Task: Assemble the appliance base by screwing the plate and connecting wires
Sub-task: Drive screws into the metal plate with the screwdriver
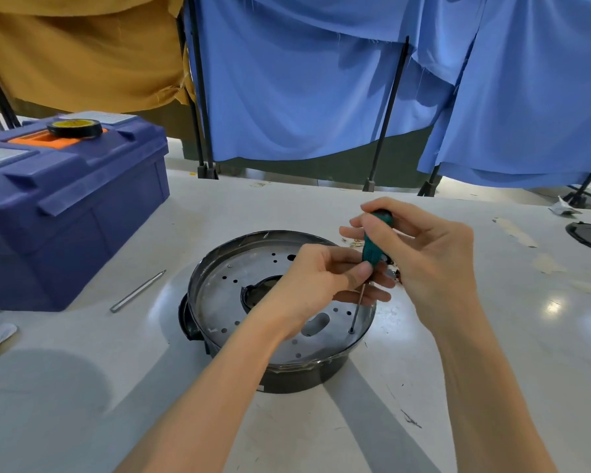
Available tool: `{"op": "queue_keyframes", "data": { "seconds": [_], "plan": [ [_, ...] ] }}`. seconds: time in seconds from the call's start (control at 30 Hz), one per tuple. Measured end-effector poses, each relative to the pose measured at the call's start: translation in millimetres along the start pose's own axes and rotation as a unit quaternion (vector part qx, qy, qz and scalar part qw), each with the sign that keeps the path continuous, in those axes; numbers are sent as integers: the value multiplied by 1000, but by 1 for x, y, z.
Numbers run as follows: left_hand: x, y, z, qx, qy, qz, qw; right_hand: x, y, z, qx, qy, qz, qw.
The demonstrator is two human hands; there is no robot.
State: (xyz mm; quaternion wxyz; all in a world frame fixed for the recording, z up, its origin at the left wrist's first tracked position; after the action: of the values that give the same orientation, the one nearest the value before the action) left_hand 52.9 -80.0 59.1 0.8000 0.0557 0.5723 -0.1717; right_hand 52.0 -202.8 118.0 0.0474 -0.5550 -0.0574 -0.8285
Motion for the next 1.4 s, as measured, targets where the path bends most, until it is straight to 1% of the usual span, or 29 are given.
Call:
{"op": "queue_keyframes", "data": {
  "seconds": [0.1, 0.17, 0.2, 0.23, 0.27, 0.33, 0.37, 0.4, 0.43, 0.47, 0.53, 0.63, 0.73, 0.77, 0.8, 0.83, 0.87, 0.9, 0.93, 0.97, 1.0, 1.03, 1.13, 1.23, 1.27, 1.3, 1.33, 1.37, 1.4],
  "plan": [
    [1, -2, 1, -12, -9, 13, 1000, -1, 1, -4, -90, 29, -61, 994],
    [3, -6, 3, -4, -7, 22, 1000, 0, 2, -6, -168, 64, -141, 974],
    [4, -7, 4, 0, -3, 26, 1000, 1, 1, -7, -195, 77, -177, 962],
    [4, -7, 4, 3, 2, 28, 1000, 2, 1, -6, -203, 77, -195, 956],
    [4, -7, 3, 4, 6, 28, 1000, 2, 2, -3, -183, 65, -183, 964],
    [3, -2, 1, 1, 9, 22, 1000, 1, 2, 4, -76, 5, -82, 994],
    [3, 0, 0, -1, 10, 16, 1000, 1, 1, 4, -16, -18, -35, 999],
    [3, 2, -1, -2, 11, 12, 1000, 1, 1, 4, 24, -29, -18, 999],
    [3, 2, -2, -1, 11, 12, 1000, 1, 0, 2, 47, -30, -18, 998],
    [3, 2, -2, 2, 13, 14, 1000, 1, 0, 1, 50, -28, -21, 998],
    [2, 1, -3, 6, 15, 9, 1000, 2, 1, 0, 14, -23, -17, 999],
    [1, -3, -3, 3, 7, -1, 1000, 3, 0, -4, -88, 14, -67, 994],
    [1, -6, -1, -1, 4, 19, 1000, 5, -5, -10, -207, 59, -187, 958],
    [1, -5, 0, -1, 6, 21, 1000, 7, -6, -9, -216, 63, -212, 951],
    [1, -4, 0, -1, 11, 17, 1000, 8, -4, -6, -195, 52, -212, 956],
    [1, -2, 0, -1, 16, 9, 1000, 8, -3, -1, -145, 25, -180, 973],
    [1, 0, -1, 0, 20, 0, 1000, 7, -2, 3, -73, -15, -126, 989],
    [1, 1, -1, 4, 23, -5, 1000, 6, -3, 4, 0, -48, -73, 996],
    [1, 2, -2, 9, 24, -7, 1000, 6, -3, 3, 55, -66, -43, 995],
    [1, 1, -3, 13, 24, -7, 1000, 6, -2, 2, 80, -67, -34, 994],
    [1, 1, -3, 14, 23, -6, 1000, 6, 0, 1, 78, -57, -34, 995],
    [1, 0, -3, 12, 21, -7, 1000, 7, 2, -1, 56, -44, -33, 997],
    [2, -2, -2, -3, 11, -5, 1000, 8, 4, -4, -40, -10, -28, 999],
    [2, -5, 1, -7, 14, 18, 1000, 7, 0, -7, -141, 35, -140, 979],
    [2, -5, 2, -4, 17, 25, 1000, 8, 0, -7, -161, 37, -172, 971],
    [2, -5, 2, -1, 21, 26, 999, 10, 2, -5, -163, 34, -190, 967],
    [2, -5, 2, 3, 24, 23, 999, 11, 5, -2, -141, 22, -188, 972],
    [1, -5, 2, 8, 27, 17, 999, 10, 7, 1, -95, -2, -163, 982],
    [0, -5, 0, 12, 29, 10, 999, 10, 7, 3, -31, -32, -117, 992]
  ]
}}
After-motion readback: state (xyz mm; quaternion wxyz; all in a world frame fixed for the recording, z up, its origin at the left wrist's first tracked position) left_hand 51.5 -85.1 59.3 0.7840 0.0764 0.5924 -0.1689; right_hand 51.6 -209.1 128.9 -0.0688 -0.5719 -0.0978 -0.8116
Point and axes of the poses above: each hand's wrist, its own z-axis towards the middle knuckle, its own y-axis out of the back of the hand, x = y × z, the point moved 5 cm from there along z, towards the middle knuckle, and after that the axes turned 11 degrees about -y, right-handed, at the moved point
